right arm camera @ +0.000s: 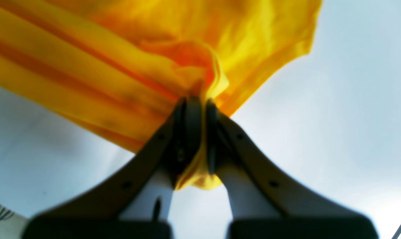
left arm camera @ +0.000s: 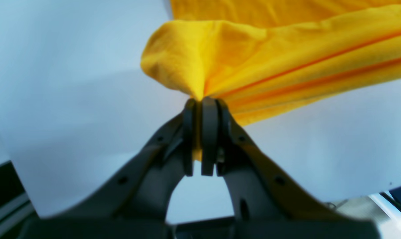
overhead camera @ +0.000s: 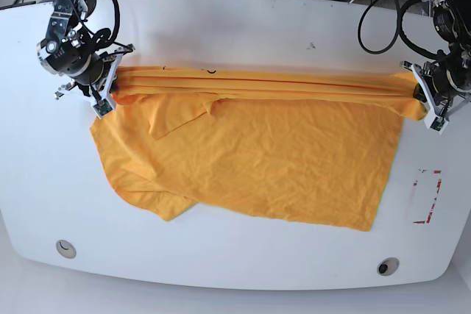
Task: Layout the t-shirt on the table in an organized manner, then fold the t-shirt properly
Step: 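Lay the shirt flat and open both grippers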
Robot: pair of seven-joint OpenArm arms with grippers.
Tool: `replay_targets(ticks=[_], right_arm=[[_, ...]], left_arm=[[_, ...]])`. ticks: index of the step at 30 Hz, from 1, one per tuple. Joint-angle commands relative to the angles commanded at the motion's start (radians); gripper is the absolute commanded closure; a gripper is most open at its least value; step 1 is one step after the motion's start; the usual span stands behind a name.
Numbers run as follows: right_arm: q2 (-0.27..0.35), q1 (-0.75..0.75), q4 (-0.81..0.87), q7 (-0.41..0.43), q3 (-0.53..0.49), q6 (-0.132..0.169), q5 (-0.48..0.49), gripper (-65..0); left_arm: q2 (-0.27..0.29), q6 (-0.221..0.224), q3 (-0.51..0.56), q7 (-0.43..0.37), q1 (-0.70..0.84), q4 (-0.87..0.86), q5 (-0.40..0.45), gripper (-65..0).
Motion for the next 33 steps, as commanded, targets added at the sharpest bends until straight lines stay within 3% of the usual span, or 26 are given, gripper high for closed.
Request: replay_targets(ticks=[10,18,25,27,32,33], right_arm=[[0.000,-0.141,0.000,0.023,0.000,0.000,0.000,-0.6],[0.000,-0.163,-0.031,0.023,0.000,0.000,-0.002,-0.8],[0.008,-0.166,-0.044,0.020,0.000,0.000,-0.002,-1.3],[0.009,-0.167,-0.043,0.018,0.000,0.000,-0.002,-5.2],[0.035,-0.203,-0.020,0.018,0.000,0.000,-0.002,-30.0],[0.035,-0.203,-0.017,0.018,0.000,0.000,0.002,-31.7]], left_arm=[[-0.018,0.000,0.000,0.000,0.086,0.000,0.002,0.0],[-0.021,0.000,0.002,0.000,0.120,-0.003,0.003,-0.3],[-0.021,0.000,0.002,0.000,0.152,0.000,0.003,-20.6],[-0.021,0.000,0.002,0.000,0.158,0.000,0.003,-25.1],[-0.023,0.000,0.000,0.000,0.173,0.000,0.003,-29.4],[-0.028,0.000,0.000,0.000,0.173,0.000,0.003,-29.4]])
